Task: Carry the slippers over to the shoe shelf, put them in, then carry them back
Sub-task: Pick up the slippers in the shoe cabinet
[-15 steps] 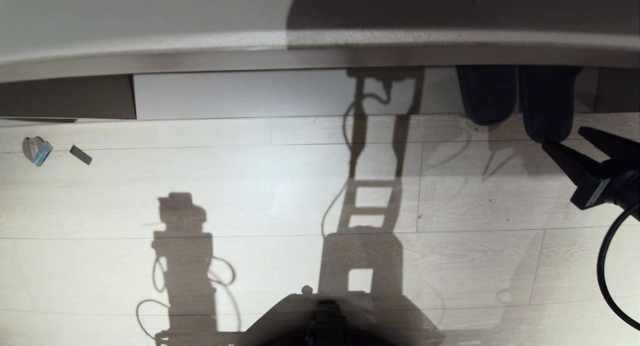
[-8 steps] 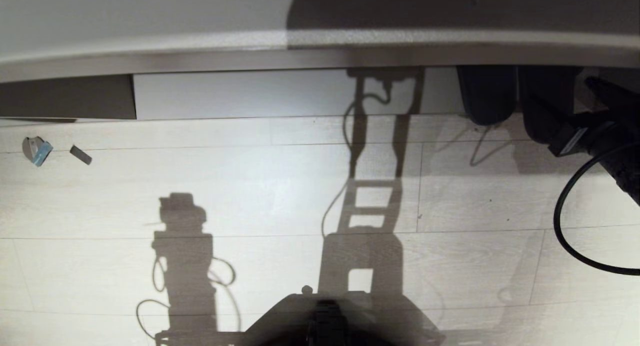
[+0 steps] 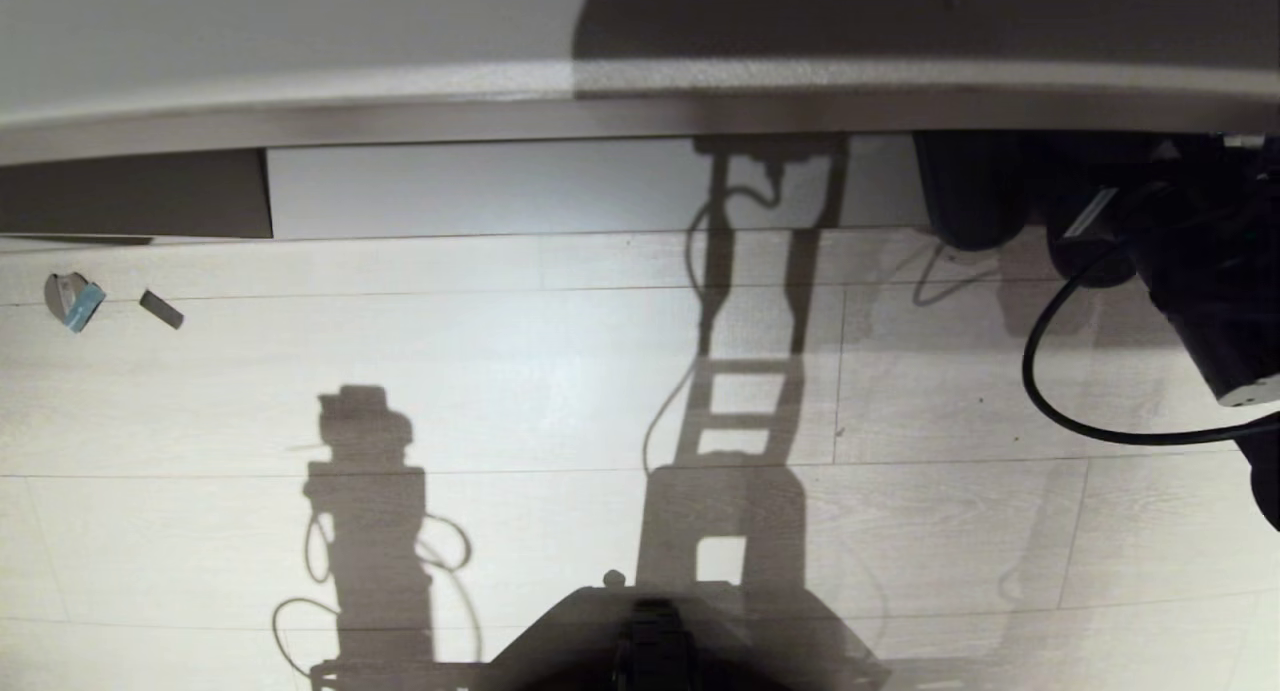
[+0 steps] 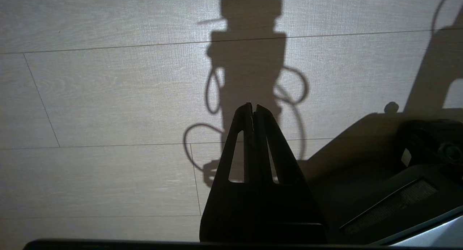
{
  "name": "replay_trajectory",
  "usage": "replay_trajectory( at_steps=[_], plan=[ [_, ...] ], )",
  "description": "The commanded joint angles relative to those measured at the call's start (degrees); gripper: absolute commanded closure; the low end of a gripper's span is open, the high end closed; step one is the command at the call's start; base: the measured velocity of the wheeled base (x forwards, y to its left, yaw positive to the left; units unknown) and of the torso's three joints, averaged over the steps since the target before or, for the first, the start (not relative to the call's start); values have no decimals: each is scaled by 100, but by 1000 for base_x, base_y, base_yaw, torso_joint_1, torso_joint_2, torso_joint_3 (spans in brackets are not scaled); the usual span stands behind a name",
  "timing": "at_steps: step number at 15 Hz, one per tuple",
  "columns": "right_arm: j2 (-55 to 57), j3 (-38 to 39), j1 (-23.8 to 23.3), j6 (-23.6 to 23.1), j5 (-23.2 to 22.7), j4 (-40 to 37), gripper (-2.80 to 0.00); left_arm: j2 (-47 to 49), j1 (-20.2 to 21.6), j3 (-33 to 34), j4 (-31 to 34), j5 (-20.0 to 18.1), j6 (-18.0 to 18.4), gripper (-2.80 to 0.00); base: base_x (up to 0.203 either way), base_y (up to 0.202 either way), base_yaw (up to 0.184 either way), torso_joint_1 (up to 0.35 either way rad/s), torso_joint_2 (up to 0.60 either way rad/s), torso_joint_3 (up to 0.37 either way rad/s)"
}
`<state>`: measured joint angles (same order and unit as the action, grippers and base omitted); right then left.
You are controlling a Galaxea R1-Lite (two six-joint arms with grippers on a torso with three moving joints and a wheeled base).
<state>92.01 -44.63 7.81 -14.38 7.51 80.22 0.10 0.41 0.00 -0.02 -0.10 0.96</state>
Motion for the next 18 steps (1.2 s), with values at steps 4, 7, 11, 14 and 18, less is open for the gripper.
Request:
replay_trajectory(
  at_steps=[4,7,11,14,18],
  plan=[
    [601,-503,133,111,369,439,-280,-1,2,0,2,2,-2,0,0,0,0,0,0,0],
    [620,-512,160,111,559,442,-280,-1,2,0,-6,2,0,0,0,0,0,0,0,0],
    [441,-448,333,100,646,389,-280,-1,2,0,-6,2,9,0,0,0,0,0,0,0],
    [166,-256,537,88,824,145,-280,-1,2,0,0,2,9,0,0,0,0,0,0,0],
    [55,-286,562,76,1121,-42,-280,-1,2,0,-2,2,9,0,0,0,0,0,0,0]
  ],
)
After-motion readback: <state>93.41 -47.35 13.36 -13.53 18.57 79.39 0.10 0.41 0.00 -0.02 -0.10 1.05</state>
